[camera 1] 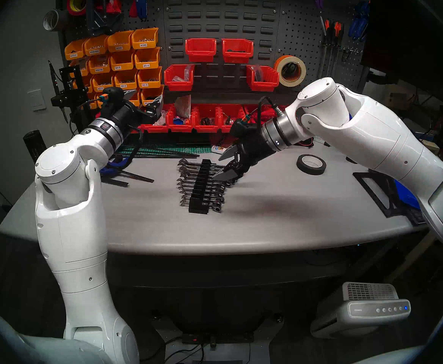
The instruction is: Put the wrenches on the table into the correct slot in the case
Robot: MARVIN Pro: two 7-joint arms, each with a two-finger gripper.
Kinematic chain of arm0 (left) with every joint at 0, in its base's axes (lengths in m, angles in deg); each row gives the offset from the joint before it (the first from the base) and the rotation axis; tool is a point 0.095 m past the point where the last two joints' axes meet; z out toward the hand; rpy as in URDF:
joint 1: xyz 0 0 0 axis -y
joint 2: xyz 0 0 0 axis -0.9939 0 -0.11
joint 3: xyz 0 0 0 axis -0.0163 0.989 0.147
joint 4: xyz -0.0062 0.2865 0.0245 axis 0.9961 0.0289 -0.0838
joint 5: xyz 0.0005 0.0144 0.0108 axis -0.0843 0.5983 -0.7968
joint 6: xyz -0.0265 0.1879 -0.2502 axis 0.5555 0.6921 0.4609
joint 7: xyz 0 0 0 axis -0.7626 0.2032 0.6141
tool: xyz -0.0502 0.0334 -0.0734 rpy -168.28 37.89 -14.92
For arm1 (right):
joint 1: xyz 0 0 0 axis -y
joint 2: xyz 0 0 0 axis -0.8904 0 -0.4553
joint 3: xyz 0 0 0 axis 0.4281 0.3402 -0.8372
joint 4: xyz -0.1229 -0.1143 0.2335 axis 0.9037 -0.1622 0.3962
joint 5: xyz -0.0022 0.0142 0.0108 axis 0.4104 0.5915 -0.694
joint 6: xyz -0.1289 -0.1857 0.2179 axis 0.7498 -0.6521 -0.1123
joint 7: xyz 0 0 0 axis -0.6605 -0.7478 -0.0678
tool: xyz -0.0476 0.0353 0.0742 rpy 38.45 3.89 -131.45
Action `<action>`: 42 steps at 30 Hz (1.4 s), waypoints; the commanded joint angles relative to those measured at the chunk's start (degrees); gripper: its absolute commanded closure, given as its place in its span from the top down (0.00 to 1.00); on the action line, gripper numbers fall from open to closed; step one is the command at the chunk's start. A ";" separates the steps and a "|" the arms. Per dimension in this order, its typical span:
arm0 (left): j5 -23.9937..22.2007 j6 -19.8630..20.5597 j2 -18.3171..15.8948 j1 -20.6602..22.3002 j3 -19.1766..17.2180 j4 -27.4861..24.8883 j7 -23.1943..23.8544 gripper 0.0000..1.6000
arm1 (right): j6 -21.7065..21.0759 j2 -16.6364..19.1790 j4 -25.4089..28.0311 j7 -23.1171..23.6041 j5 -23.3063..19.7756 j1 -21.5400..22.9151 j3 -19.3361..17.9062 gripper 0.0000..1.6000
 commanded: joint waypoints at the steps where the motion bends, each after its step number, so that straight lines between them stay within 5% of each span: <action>1: -1.56 0.07 2.65 2.10 -0.46 -0.99 -1.64 1.00 | 3.63 5.77 3.01 -4.05 -2.72 -3.99 -5.37 1.00; 13: -3.15 0.94 5.30 1.97 -2.52 -0.83 -4.44 1.00 | 15.70 14.18 8.38 -14.21 -8.06 -13.55 -10.21 1.00; 17: -3.56 1.01 5.88 1.95 -3.01 -0.82 -4.99 1.00 | 16.34 15.04 8.95 -16.73 -8.94 -15.65 -11.11 1.00; 28: -4.40 1.55 7.35 0.84 -3.90 -0.76 -6.21 1.00 | 26.18 17.00 10.49 -25.45 -12.04 -22.76 -13.39 1.00; 29: -4.17 1.55 7.42 0.14 -3.61 -0.90 -6.28 1.00 | 32.75 16.94 10.48 -28.44 -12.97 -25.28 -13.74 1.00; 42: -3.97 1.38 7.65 -1.30 -3.29 -1.19 -5.90 1.00 | 36.27 15.92 10.71 -32.81 -13.95 -28.53 -15.02 1.00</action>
